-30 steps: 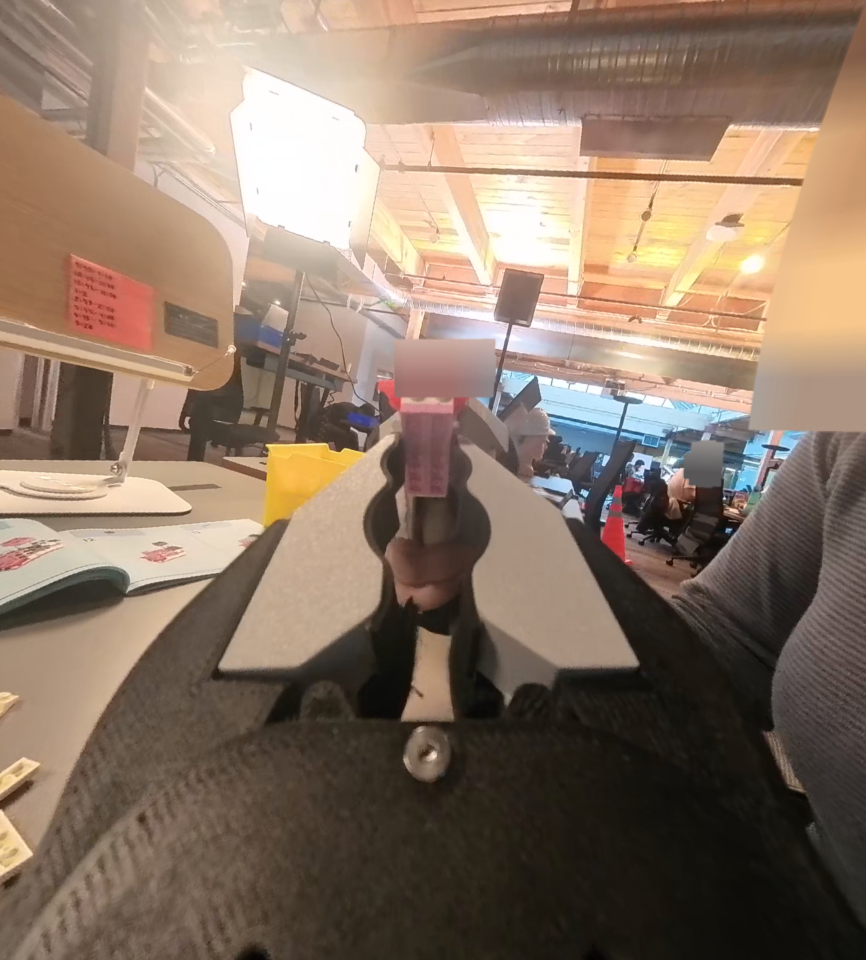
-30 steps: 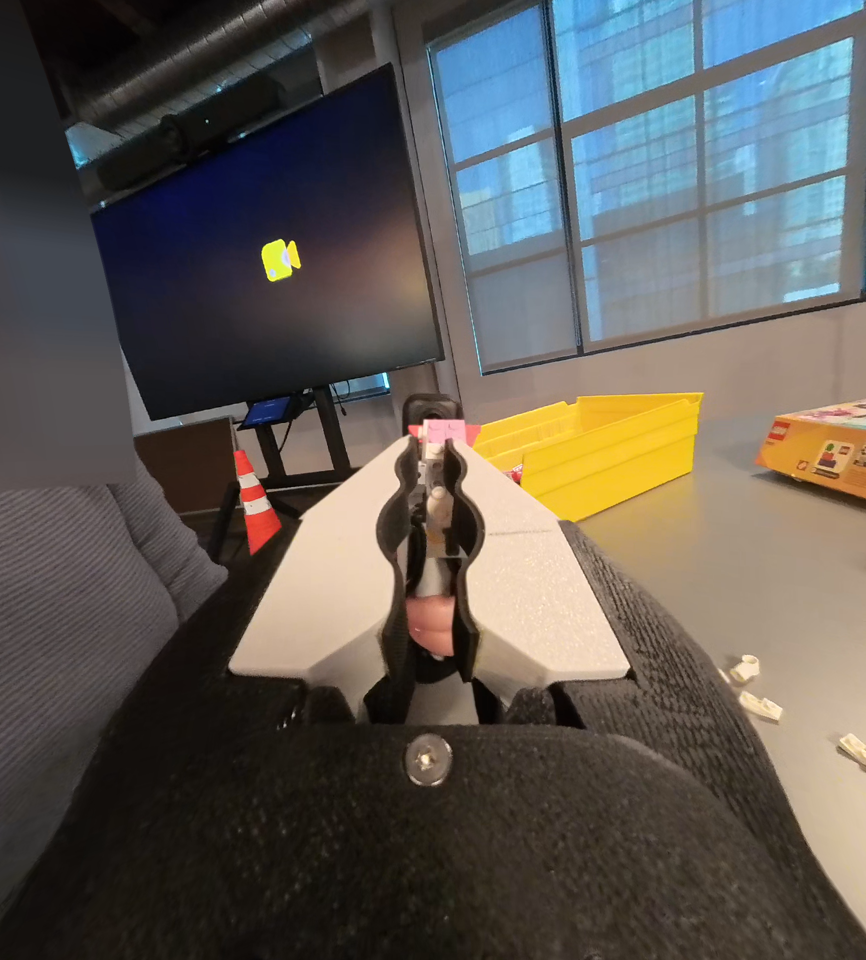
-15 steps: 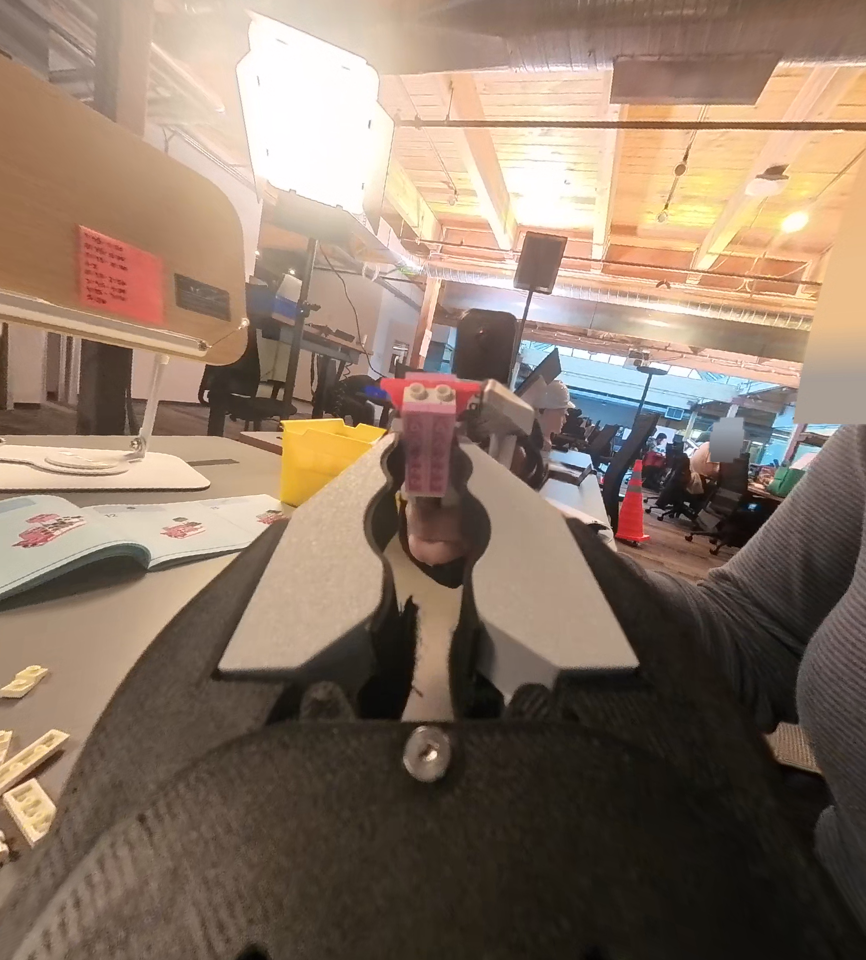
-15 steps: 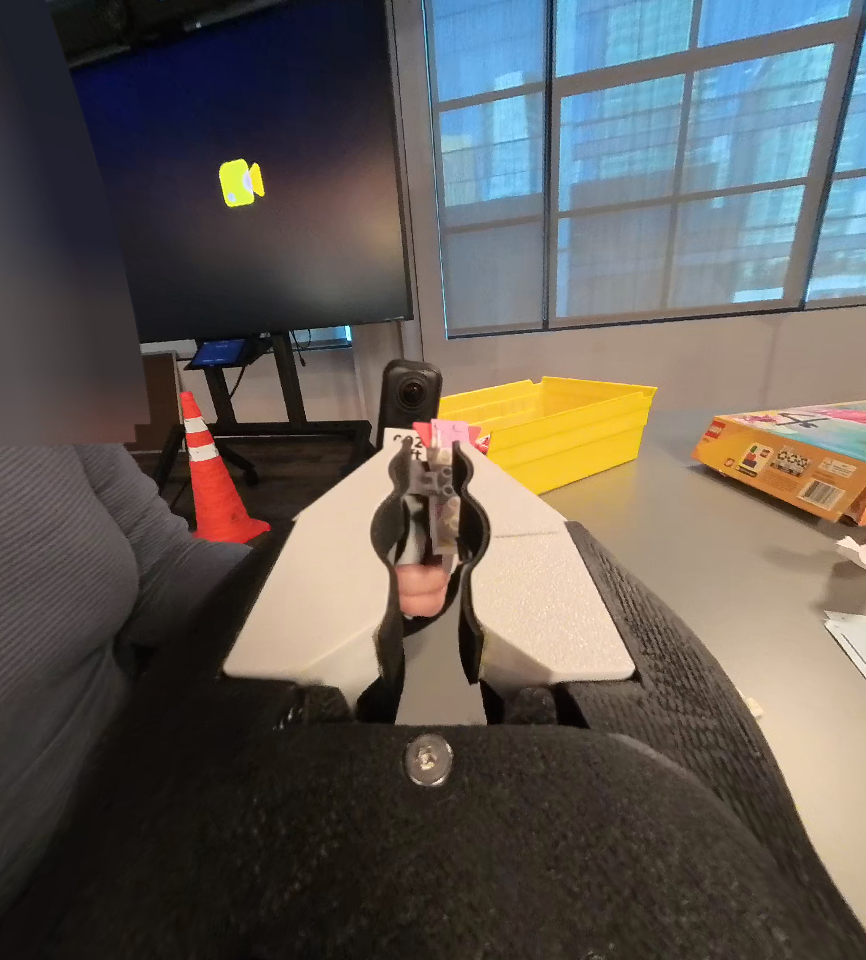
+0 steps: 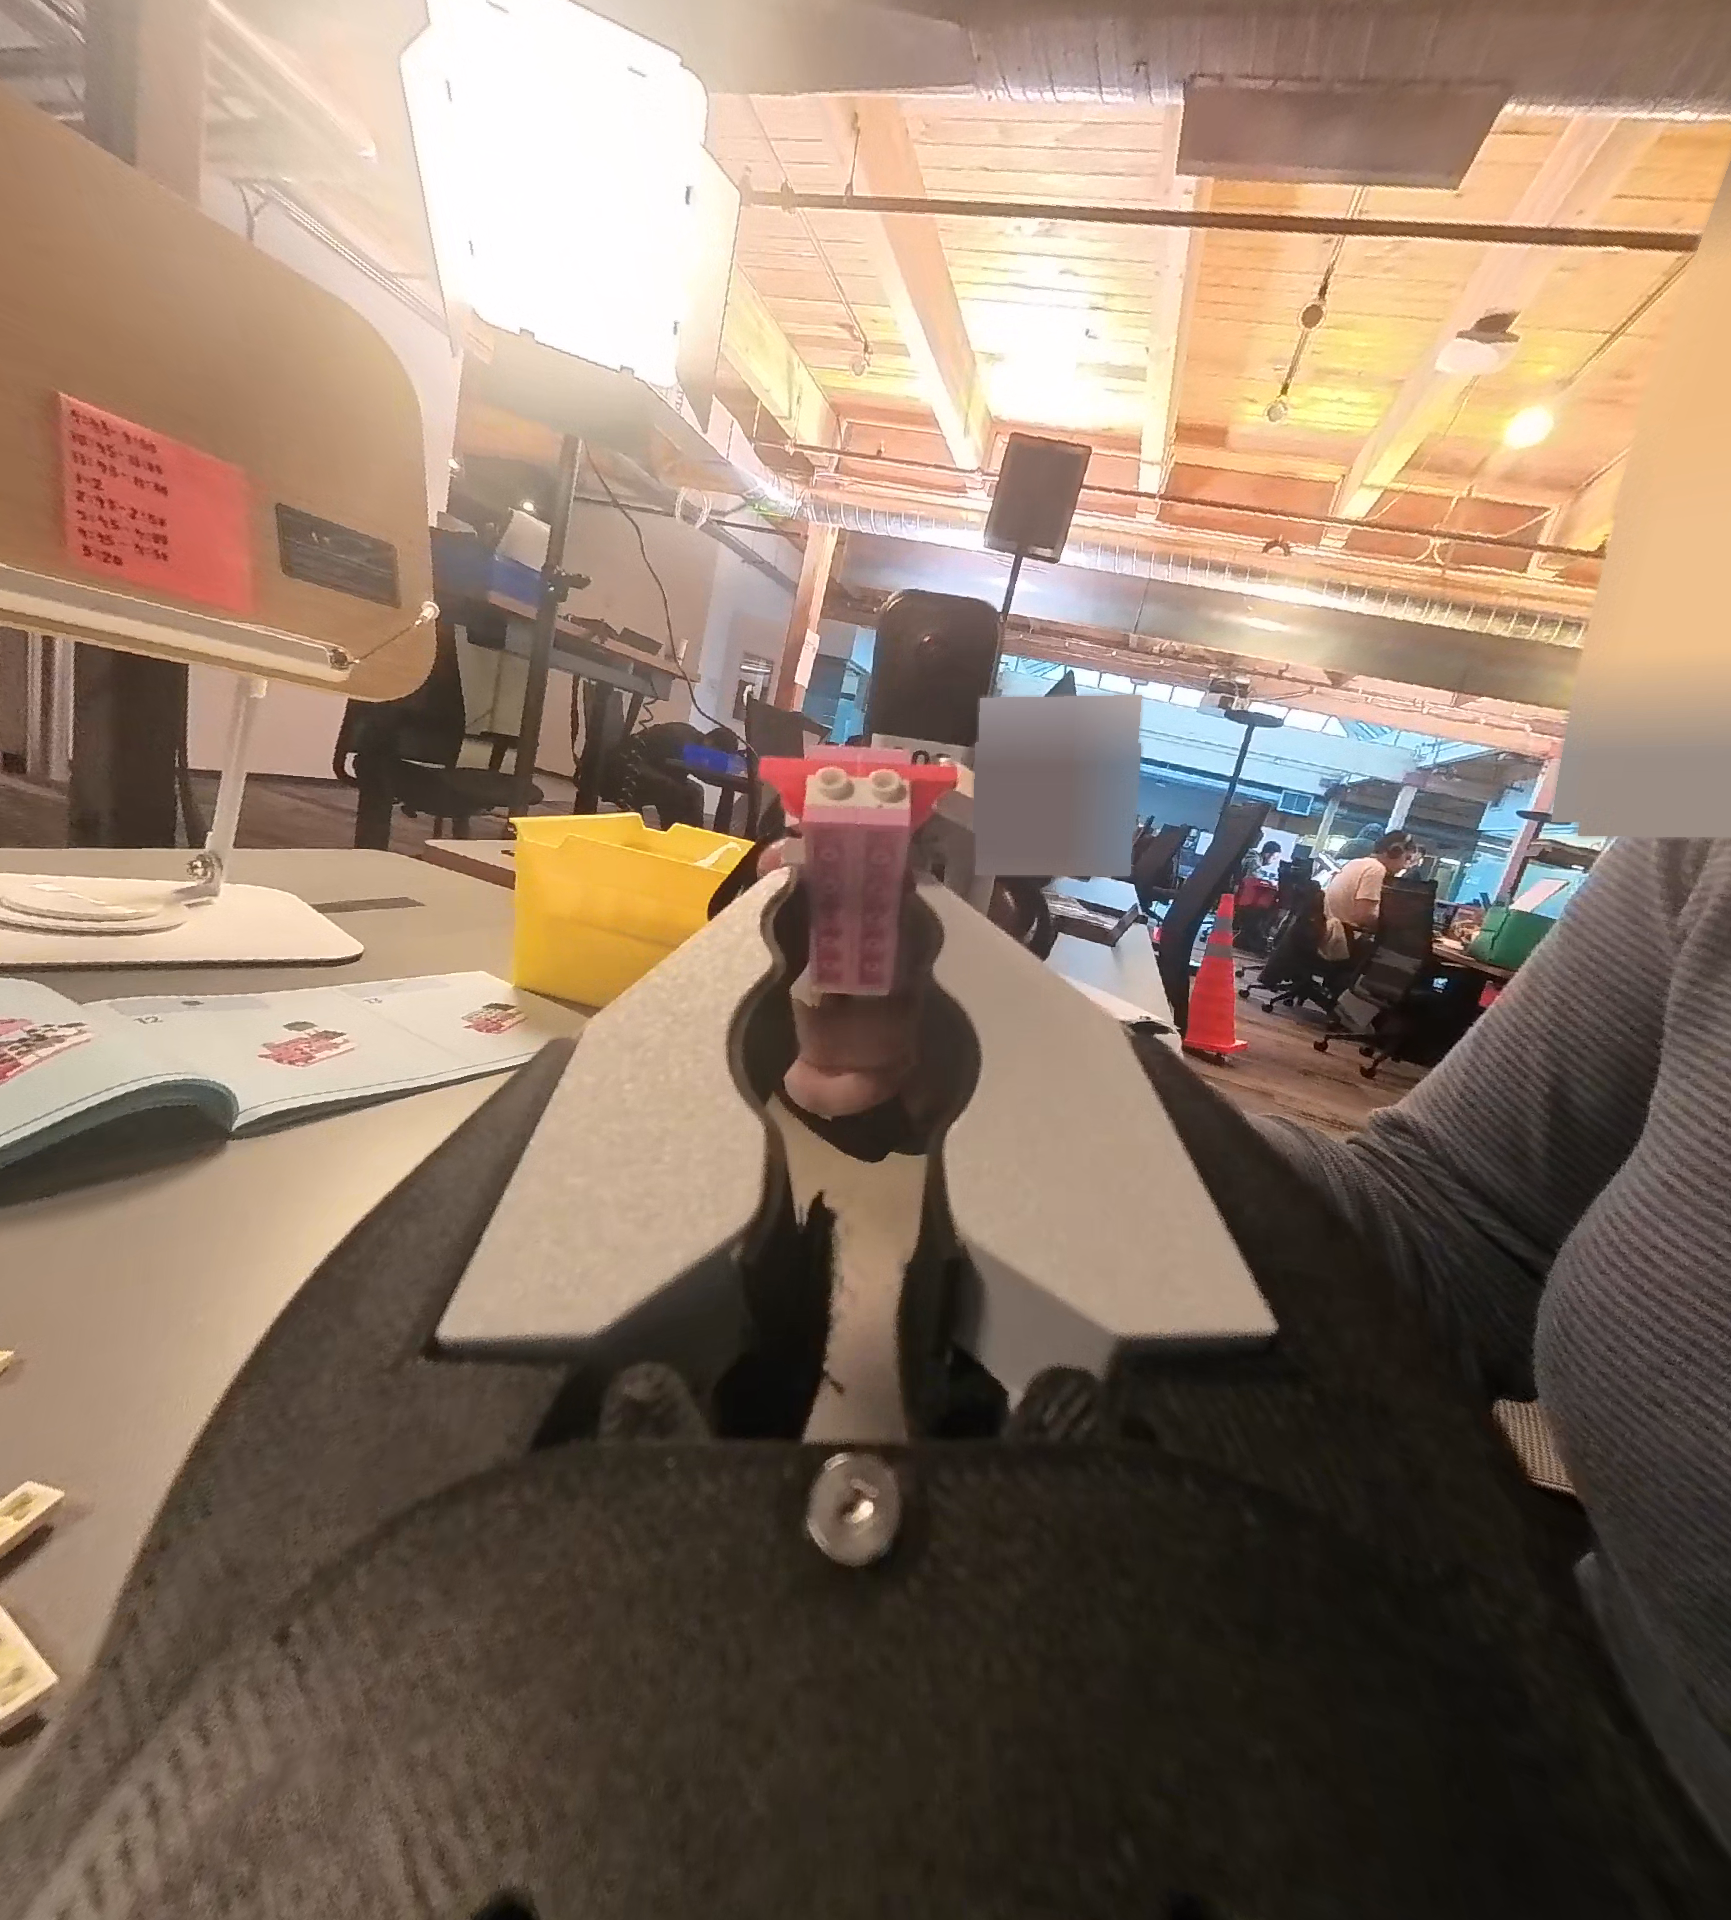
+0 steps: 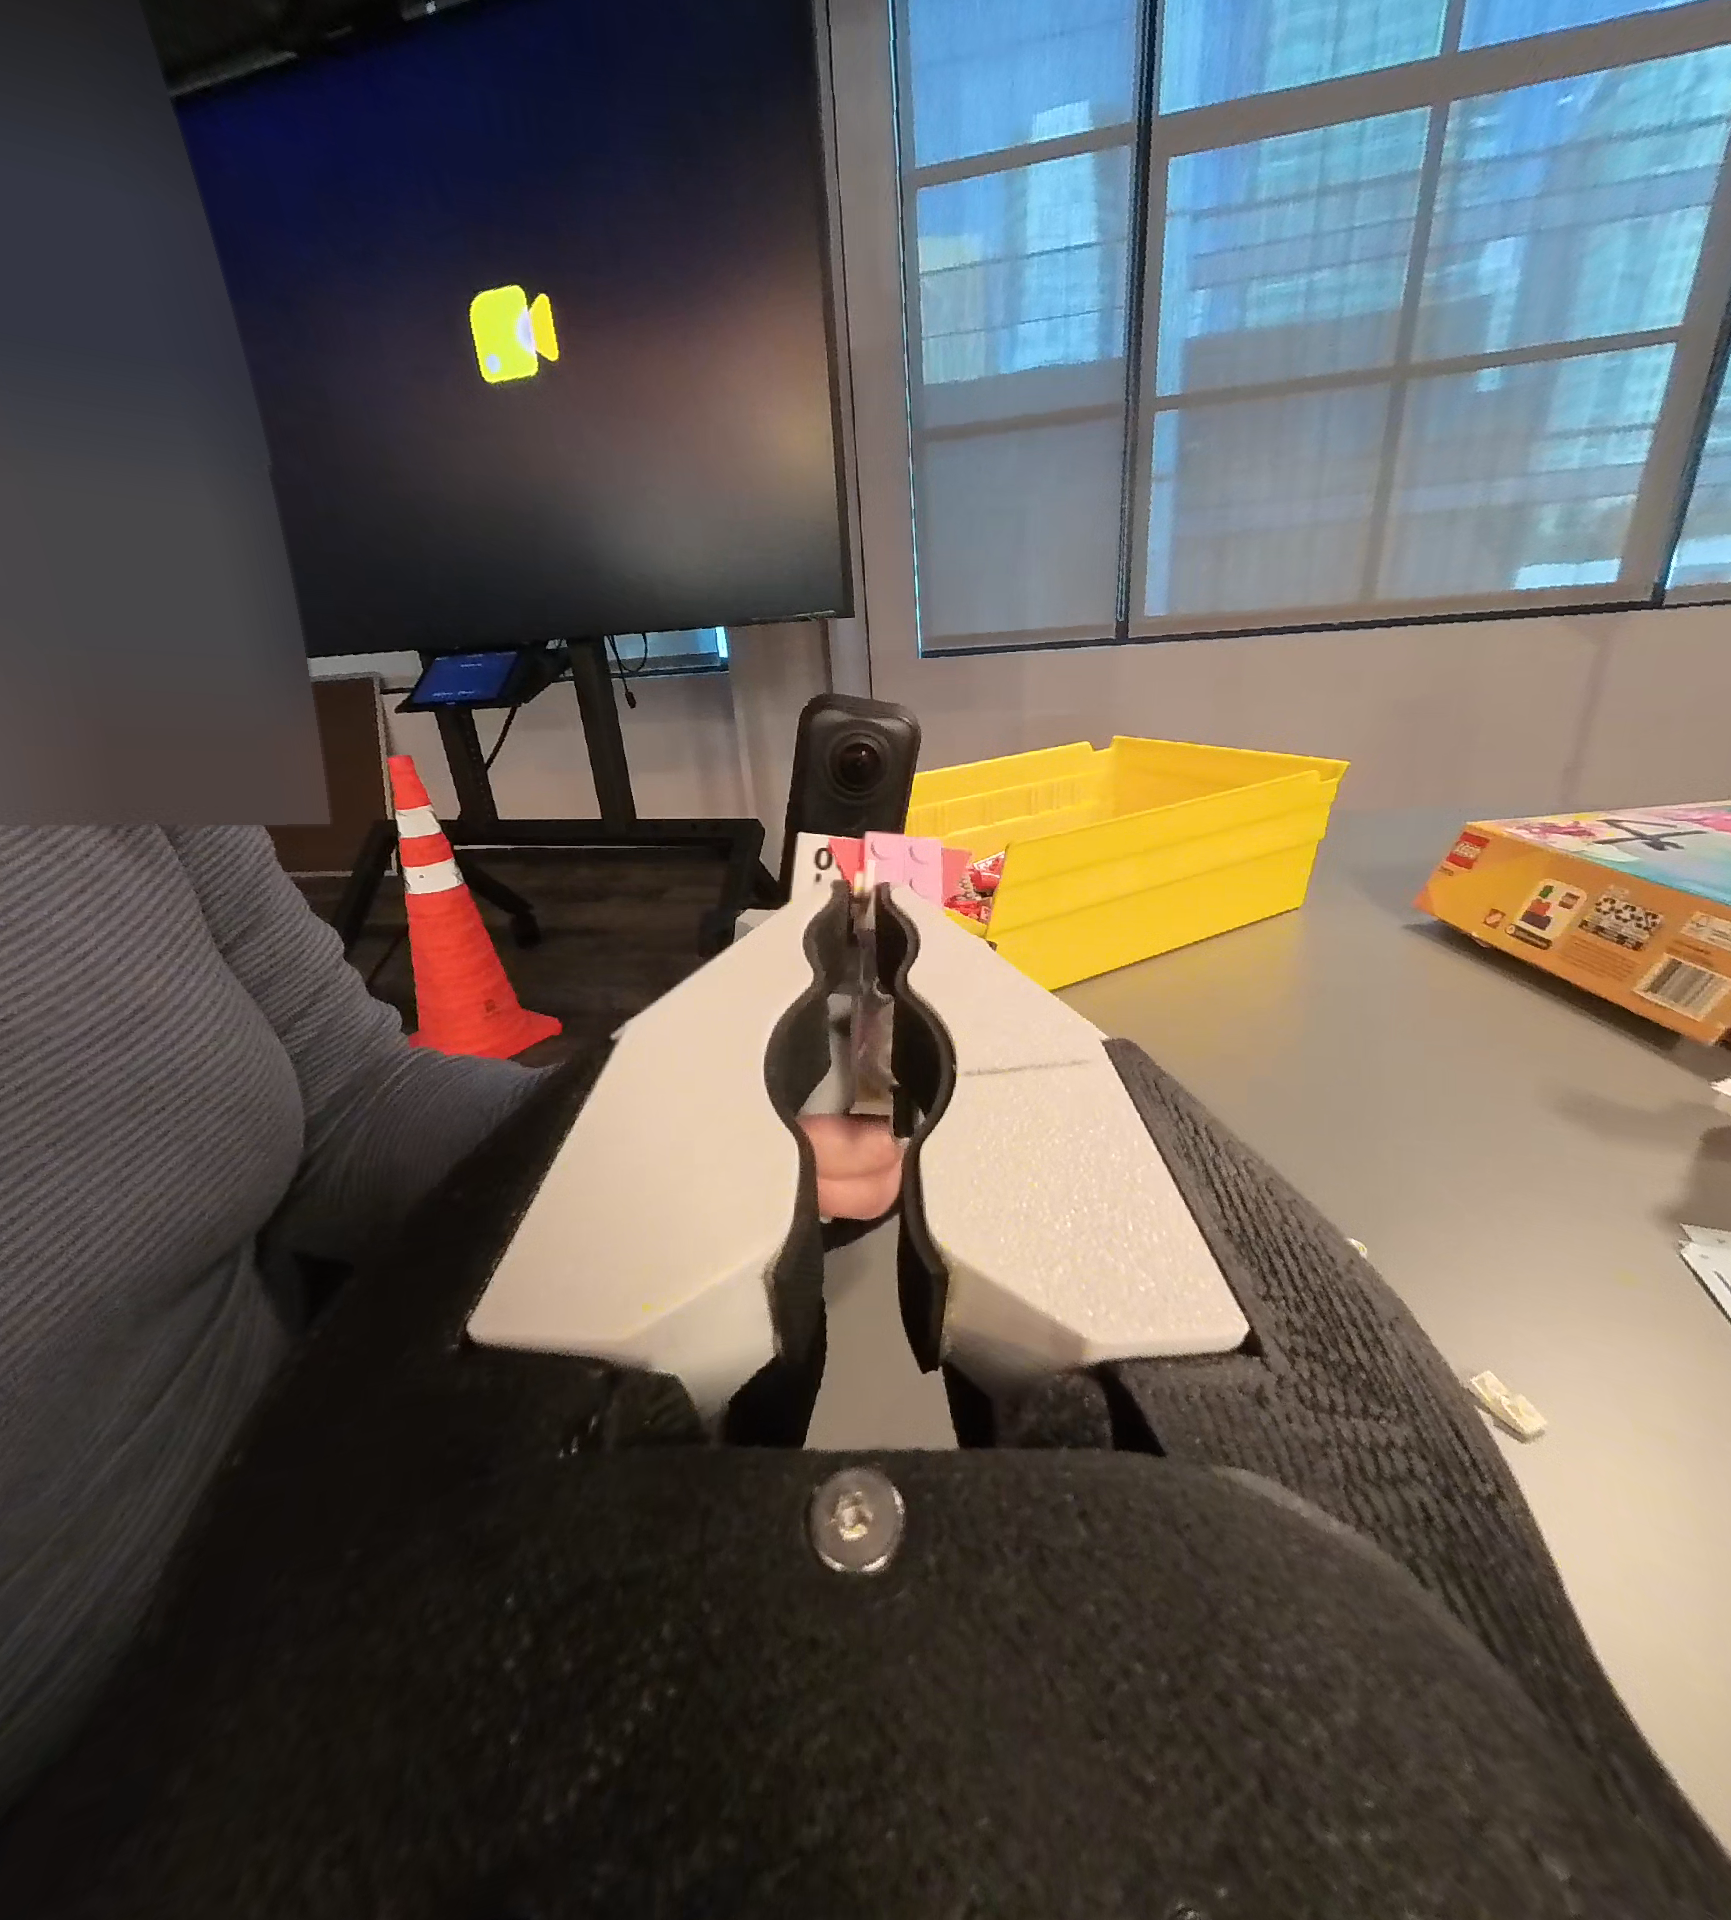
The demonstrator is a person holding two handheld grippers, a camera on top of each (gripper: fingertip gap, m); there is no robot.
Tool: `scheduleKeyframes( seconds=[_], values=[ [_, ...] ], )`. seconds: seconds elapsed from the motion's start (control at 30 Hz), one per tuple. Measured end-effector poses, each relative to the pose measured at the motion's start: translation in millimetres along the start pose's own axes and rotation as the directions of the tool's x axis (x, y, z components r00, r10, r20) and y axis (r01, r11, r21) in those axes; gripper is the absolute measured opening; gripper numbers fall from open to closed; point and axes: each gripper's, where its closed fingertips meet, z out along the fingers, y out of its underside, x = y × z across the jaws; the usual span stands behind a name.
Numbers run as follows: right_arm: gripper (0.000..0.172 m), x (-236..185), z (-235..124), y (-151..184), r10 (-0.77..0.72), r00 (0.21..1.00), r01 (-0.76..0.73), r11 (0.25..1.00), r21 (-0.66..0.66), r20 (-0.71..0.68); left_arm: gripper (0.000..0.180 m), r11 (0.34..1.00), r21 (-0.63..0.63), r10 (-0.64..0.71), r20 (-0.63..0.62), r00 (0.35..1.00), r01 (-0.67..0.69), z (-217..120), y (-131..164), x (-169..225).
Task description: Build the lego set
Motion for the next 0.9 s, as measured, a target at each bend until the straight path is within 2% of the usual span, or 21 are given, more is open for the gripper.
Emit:
scheduleKeyframes(
  seconds=[0.43,0.53,0.7,0.9],
  values=[
    [0.001,-0.2,-0.4,-0.6,0.025,1.000,-0.025,1.000,0.004,0.011,0.015,1.000,-0.004,-0.003,-0.003,1.000,0.003,0.5,0.5,-0.4],
    [0.015,-2.8,2.0,-2.6,0.034,0.999,-0.035,0.999,0.023,0.028,0.015,1.000,0.002,-0.007,-0.005,1.000,0.007,0.0,-0.4,-0.4],
    [0.002,-0.7,2.6,-1.2,-0.003,1.000,0.003,1.000,0.018,0.002,0.015,1.000,-0.002,-0.005,-0.006,1.000,0.005,0.4,0.3,0.3],
    [0.001,-0.8,2.2,2.2,0.002,1.000,-0.002,1.000,0.001,0.007,0.015,0.999,-0.020,0.030,0.022,0.999,-0.030,0.3,2.2,-1.4]
  ],
)
